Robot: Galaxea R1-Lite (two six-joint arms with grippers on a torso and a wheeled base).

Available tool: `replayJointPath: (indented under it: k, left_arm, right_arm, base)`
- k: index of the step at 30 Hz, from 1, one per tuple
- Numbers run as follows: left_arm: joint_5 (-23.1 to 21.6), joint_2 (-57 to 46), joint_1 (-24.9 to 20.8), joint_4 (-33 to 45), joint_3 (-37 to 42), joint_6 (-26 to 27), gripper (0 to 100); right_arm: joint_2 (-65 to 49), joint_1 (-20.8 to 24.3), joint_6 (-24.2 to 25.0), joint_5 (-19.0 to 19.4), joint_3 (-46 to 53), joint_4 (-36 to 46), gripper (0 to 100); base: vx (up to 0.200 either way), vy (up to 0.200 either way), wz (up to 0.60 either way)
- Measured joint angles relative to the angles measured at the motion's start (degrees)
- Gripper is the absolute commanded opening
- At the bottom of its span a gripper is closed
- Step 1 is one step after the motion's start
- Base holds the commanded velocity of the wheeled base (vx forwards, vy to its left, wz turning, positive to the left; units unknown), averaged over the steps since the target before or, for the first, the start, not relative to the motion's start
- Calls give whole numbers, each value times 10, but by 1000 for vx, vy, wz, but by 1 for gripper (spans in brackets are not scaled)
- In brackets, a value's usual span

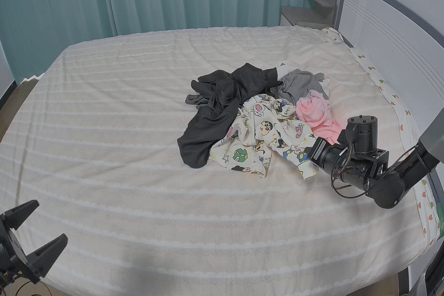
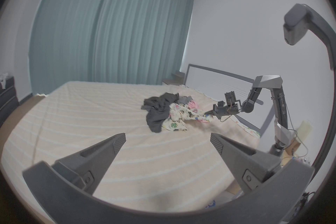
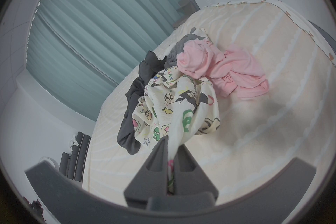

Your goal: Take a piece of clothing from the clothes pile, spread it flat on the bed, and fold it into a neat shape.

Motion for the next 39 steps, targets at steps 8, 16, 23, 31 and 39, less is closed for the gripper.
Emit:
replayJointPath:
  k: [8,16,23,31,39]
  left_arm:
    - [-30,221,-49,-104,-28,-5,100]
    - [-48,449,-104,-214,-71,-19,100]
    - [-38,652,-158,-292,-145,-40,100]
    - [16,880,-222,-354,-295,-89,100]
    - [112,1064,-278,-388,-505,-145,100]
  right_arm:
    - [-9,12,0,6,-3,-23,0]
    - [-17,24,-1,17,-28,-34,0]
    - [-24,41,-1,29,-55,-43,0]
    - [-38,68,0,41,-72,-50,0]
    - [-75,120,3,48,-63,-55,0]
  base:
    - [0,0,0]
    - [0,0,0]
    - [0,0,0]
    - [0,0,0]
    - [0,0,0]
